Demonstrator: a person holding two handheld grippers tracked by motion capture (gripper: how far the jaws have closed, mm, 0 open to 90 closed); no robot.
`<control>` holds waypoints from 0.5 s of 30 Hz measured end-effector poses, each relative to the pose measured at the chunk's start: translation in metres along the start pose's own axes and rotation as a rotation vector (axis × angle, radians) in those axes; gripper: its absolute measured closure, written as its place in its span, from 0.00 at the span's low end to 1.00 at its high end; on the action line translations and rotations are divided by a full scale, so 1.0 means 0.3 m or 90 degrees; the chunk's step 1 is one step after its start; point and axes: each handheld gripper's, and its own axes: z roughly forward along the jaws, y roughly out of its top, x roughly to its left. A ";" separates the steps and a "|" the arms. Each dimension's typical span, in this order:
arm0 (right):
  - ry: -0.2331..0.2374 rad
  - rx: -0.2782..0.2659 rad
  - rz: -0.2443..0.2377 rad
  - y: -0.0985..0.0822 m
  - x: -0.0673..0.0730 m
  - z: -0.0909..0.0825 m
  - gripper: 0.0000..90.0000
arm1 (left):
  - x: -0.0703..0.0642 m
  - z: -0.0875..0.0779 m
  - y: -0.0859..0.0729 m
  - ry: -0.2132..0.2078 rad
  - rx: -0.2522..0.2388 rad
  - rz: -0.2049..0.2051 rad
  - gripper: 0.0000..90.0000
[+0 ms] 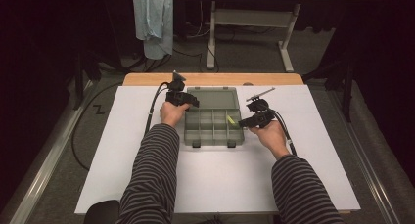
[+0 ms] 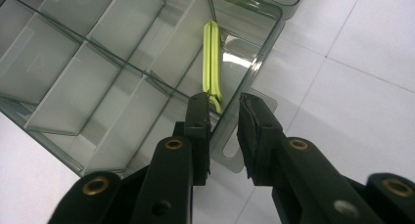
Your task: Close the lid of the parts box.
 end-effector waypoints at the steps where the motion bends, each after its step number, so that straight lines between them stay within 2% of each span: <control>1: 0.000 0.000 0.000 0.000 0.000 0.000 0.86 | 0.001 0.000 0.000 -0.001 0.000 -0.001 0.44; 15: 0.001 0.002 0.004 0.003 0.001 0.000 0.86 | -0.001 -0.019 0.003 -0.002 -0.014 0.005 0.49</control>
